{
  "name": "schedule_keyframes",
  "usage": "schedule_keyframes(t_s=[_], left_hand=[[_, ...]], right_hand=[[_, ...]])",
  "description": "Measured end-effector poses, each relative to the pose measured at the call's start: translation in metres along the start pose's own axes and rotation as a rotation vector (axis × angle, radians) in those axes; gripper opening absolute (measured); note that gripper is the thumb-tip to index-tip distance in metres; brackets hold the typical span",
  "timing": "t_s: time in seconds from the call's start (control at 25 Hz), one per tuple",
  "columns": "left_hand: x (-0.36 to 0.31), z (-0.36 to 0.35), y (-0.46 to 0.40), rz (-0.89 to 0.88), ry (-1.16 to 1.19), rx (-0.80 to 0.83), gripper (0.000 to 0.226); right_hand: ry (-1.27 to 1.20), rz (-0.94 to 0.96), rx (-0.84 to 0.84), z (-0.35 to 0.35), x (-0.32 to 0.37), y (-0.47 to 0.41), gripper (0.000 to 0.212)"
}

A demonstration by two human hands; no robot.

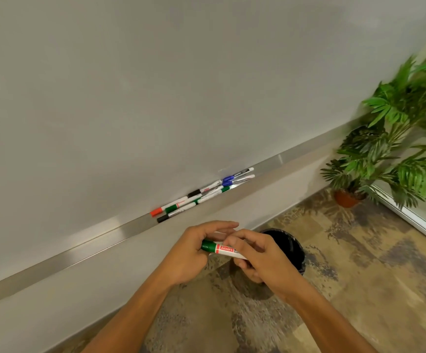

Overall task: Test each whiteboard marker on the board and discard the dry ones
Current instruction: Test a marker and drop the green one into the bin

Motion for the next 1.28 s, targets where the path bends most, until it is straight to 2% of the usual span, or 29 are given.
schedule_keyframes(t_s=[0.2,0.28,0.44,0.56,0.72,0.96,1.28], left_hand=[[0.008,-0.036,-0.045,0.018,-0.109,0.035,0.080],[0.014,-0.050,-0.065,0.028,-0.124,0.033,0.076],[0.039,-0.067,-0.099,0.059,-0.182,0.024,0.070],[0.073,-0.075,-0.124,0.150,-0.239,0.011,0.063],[0.124,-0.083,-0.166,0.282,-0.372,0.029,0.032],[0.185,-0.100,-0.235,0.388,-0.377,0.140,0.031],[0.255,-0.135,-0.281,0.497,-0.411,0.354,0.028]], right_hand=[[0.295,0.015,0.063,0.041,-0.021,0.012,0.023],[0.370,-0.012,0.042,0.057,-0.034,0.012,0.034],[0.395,-0.097,-0.029,0.089,-0.069,0.004,0.017],[0.337,-0.169,-0.092,0.111,-0.102,-0.006,0.009],[0.254,-0.276,-0.262,0.157,-0.144,-0.020,0.010],[0.022,-0.487,-0.507,0.225,-0.213,-0.044,0.011],[-0.054,-0.804,-0.500,0.253,-0.301,-0.095,0.018]])
Point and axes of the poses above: each hand's wrist, its own y-axis away from the middle knuckle, its own z-axis out of the back of the hand, x = y × z, the point moved 9 cm from there along -y, towards the middle knuckle, and after that the axes turned 6 degrees about x, right-handed, at the moved point
